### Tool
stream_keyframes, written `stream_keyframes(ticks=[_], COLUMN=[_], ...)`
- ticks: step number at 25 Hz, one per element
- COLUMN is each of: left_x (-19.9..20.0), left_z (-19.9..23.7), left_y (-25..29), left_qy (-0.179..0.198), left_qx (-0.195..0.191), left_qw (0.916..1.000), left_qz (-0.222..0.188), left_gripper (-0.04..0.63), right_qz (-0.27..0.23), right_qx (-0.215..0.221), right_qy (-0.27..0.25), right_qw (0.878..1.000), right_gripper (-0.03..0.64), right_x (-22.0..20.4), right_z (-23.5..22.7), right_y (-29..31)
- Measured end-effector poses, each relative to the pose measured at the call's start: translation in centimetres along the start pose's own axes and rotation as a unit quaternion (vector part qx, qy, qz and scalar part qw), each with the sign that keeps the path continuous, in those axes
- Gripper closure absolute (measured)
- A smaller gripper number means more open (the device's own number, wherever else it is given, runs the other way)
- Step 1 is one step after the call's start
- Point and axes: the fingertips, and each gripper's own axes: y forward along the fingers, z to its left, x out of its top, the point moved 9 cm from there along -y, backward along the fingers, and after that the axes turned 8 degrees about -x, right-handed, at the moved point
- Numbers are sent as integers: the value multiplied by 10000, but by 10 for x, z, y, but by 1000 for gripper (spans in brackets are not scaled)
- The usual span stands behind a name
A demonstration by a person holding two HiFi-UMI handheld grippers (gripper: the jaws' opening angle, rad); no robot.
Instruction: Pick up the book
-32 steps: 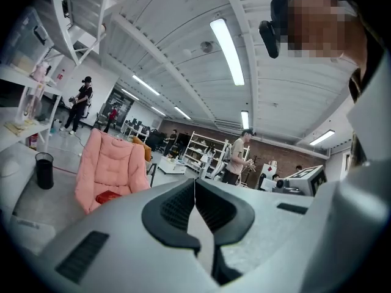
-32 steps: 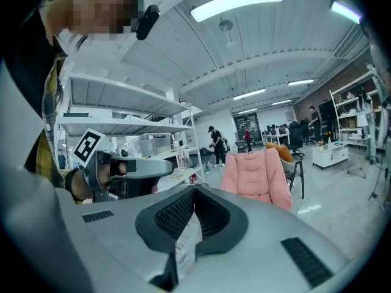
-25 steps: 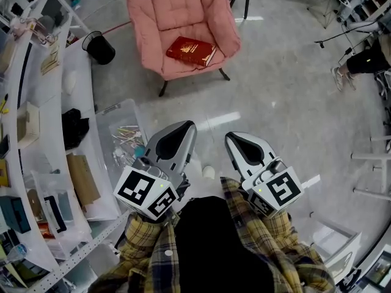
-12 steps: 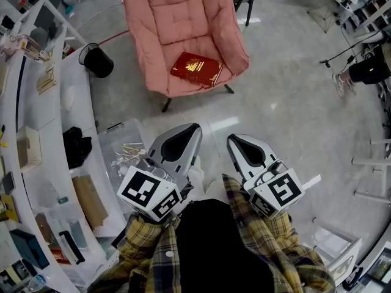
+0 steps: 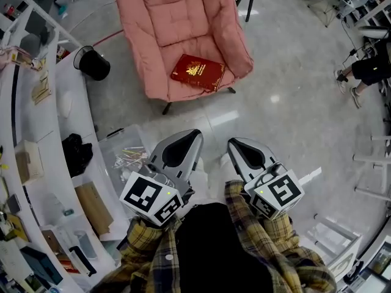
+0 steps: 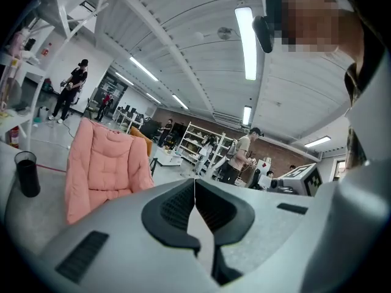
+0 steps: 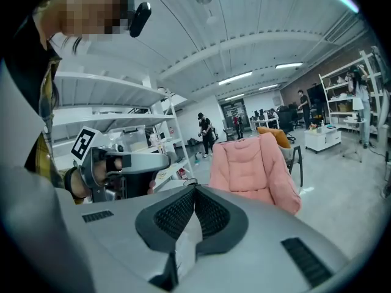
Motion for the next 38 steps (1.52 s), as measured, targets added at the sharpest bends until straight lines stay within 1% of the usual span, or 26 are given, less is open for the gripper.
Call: stream_keyframes(ticks=[6,11,14,19,22,24,29,33,38], left_x=[12,25,34,46,49,47,43,48,47], left_z=[21,24,22,12,5,2,-2,5,25], left_y=[37,84,116,171,197,205,218,224,227], left_qy=[21,73,86,3,-62,-117,-229,-294,-407], left_qx=[171,349,578,935,1185,1416,1765,1986,2091], left_qw=[9998,9990,9974,9936,9901,9865,9805,9762,9738], left_qz=[-94,-255,-419,-639,-750,-819,-837,-822,-792], left_gripper=[588,588,588,588,588,588,588,588,588], right_qz=[12,-59,-94,-16,37,122,295,424,562], right_qx=[128,298,563,931,1122,1270,1501,1699,1740], right_qy=[-71,-194,-329,-466,-552,-586,-515,-443,-360], right_qw=[9999,9993,9978,9946,9921,9901,9869,9836,9825], right_gripper=[598,598,598,598,598,598,598,598,598], right_x=[12,36,55,82,93,96,95,94,89], right_z=[-38,-91,-128,-189,-224,-242,-268,-276,-281], right_y=[22,33,41,41,40,44,49,56,74])
